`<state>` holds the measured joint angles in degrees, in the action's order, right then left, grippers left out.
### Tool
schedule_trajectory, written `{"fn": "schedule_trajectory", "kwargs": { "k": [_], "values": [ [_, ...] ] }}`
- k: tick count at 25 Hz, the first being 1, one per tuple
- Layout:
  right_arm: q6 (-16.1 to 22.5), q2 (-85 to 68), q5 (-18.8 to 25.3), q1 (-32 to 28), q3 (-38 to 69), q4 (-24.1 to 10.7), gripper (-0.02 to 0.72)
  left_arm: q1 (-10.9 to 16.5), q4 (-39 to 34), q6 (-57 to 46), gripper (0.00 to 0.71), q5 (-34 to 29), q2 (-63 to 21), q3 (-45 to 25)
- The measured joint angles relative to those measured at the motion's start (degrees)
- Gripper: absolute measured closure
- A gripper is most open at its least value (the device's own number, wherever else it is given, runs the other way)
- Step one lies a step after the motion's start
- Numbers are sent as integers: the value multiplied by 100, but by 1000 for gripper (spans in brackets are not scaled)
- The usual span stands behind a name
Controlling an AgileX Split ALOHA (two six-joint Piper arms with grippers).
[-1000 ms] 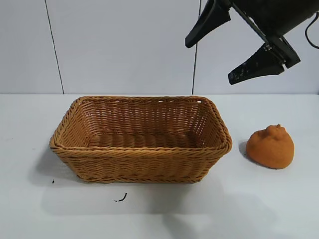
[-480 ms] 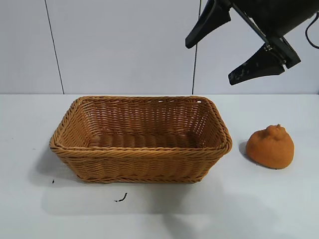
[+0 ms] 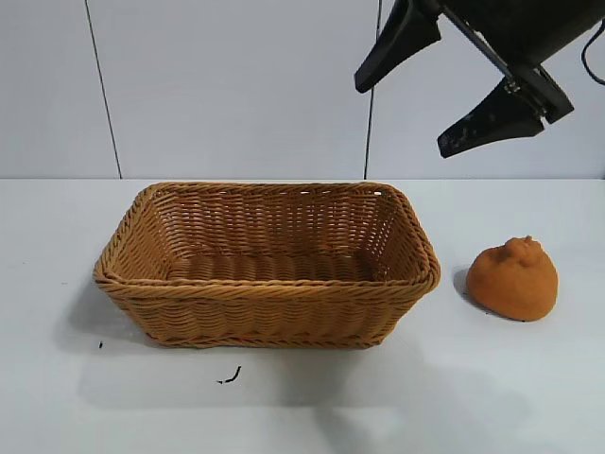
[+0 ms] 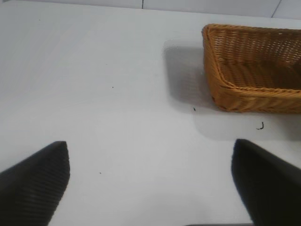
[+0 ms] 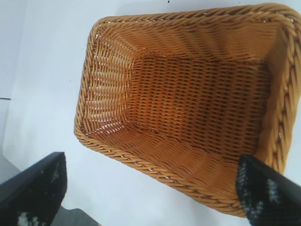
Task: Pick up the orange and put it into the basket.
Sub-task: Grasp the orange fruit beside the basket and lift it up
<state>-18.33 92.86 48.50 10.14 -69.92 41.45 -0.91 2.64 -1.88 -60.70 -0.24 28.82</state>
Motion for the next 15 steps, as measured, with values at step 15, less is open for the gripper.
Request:
{"fn": "schedule_trajectory", "kwargs": {
  "k": [15],
  "values": [
    [2124,0,525,0,-797,-4051,8,0,0,0,38,0,0,0]
  ]
}}
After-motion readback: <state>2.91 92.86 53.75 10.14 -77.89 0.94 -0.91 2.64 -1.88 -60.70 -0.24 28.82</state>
